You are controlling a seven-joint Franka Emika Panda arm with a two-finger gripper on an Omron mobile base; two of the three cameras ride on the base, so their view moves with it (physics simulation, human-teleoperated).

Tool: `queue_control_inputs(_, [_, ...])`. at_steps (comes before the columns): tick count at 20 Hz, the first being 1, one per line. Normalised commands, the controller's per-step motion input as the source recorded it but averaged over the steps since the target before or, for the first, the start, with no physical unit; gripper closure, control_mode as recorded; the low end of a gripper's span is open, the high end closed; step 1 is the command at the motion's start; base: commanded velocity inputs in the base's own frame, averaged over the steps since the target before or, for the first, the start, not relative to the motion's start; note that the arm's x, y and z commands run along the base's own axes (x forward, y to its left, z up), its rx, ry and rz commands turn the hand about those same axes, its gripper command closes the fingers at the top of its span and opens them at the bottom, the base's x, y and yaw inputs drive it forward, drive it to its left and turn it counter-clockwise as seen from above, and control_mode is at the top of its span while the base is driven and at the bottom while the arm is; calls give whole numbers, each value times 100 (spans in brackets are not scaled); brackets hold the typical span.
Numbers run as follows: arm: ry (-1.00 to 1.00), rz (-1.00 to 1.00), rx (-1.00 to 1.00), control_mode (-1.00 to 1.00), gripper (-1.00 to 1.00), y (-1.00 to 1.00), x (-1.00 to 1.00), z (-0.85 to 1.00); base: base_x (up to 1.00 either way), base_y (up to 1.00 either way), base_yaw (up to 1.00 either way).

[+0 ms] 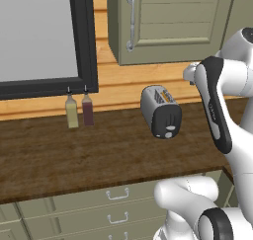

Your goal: Start the toaster. Once the lever pops up, take the bread to the plate on the dining counter.

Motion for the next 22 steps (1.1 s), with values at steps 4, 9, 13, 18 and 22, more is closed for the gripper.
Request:
queue_control_inputs(4, [0,0,0,-100,-100,0,0,0,0,0,0])
queue_control_inputs(9, [0,0,0,-100,-100,0,0,0,0,0,0])
queue_control_inputs(13, [0,0,0,-100,-100,0,0,0,0,0,0])
queue_control_inputs(18, [0,0,0,-100,-100,0,0,0,0,0,0])
queue_control_inputs(22, [0,0,0,-100,-100,0,0,0,0,0,0])
